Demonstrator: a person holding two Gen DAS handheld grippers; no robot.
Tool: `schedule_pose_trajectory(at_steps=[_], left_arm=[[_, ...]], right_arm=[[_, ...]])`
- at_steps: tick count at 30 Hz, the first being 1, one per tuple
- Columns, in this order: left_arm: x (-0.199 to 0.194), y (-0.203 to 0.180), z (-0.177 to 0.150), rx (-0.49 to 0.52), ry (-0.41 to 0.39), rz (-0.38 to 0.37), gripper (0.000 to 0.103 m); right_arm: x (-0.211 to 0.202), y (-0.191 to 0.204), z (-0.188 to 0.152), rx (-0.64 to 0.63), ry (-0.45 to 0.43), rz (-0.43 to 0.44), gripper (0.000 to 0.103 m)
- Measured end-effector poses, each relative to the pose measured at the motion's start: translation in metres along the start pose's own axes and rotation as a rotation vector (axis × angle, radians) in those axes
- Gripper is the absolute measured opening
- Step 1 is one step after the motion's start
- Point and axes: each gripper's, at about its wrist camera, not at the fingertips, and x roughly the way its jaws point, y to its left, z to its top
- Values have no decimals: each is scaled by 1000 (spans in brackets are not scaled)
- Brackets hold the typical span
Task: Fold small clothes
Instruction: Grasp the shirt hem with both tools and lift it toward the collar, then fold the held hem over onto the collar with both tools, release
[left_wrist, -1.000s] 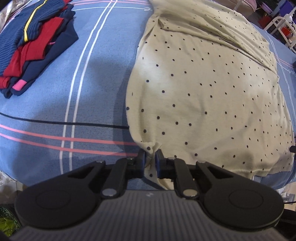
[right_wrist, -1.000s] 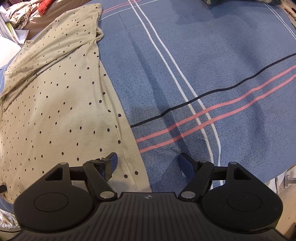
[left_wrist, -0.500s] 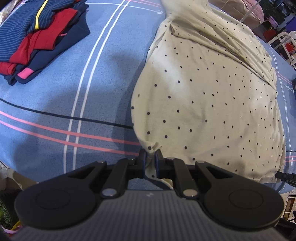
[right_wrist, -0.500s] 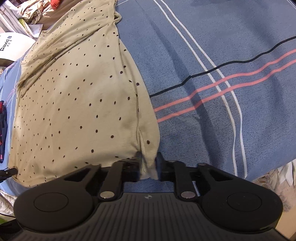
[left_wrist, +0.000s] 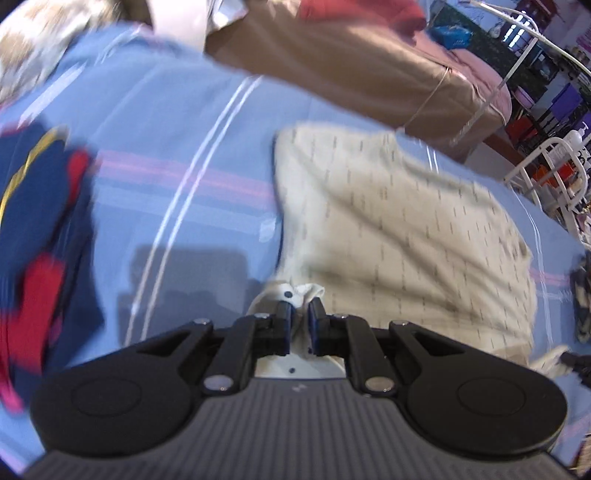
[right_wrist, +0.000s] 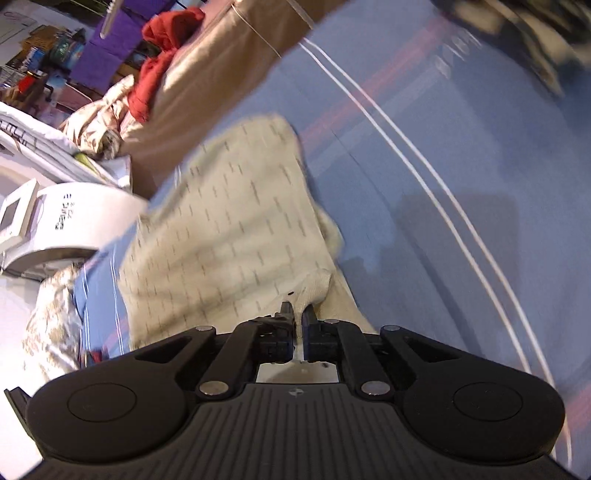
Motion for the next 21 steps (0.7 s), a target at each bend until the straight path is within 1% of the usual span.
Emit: schedule_pose_trajectory(at_steps=[3,4,6,9,12,17,20,21], left_arm=[[23,-15,57,30,-49,32,9],[29,-18,72,29,-62,35,9],[44,-24,101,26,-74,49,9],[63,-31,128,28,-78,61,9],[79,-37,142,34,-67,71,9],[98,-30,146,3,-42,84,11],[105,-31,145,34,-46,120,19],[108,-33,145,56,-45,138,31]], right_arm=[[18,18,50,-17,-57,-5,9],[26,24,62,-26,-59,-11,9],[41,37,81,-54,-78,-43,9],[62,49,99,-82,-77,-74,9],[78,56,110,-96,-67,-88,9],[92,55,119,-104,-47,-135,9],[101,56,126,-126,-35,-156,9],[103,56,126,-132,-31,-164,10]])
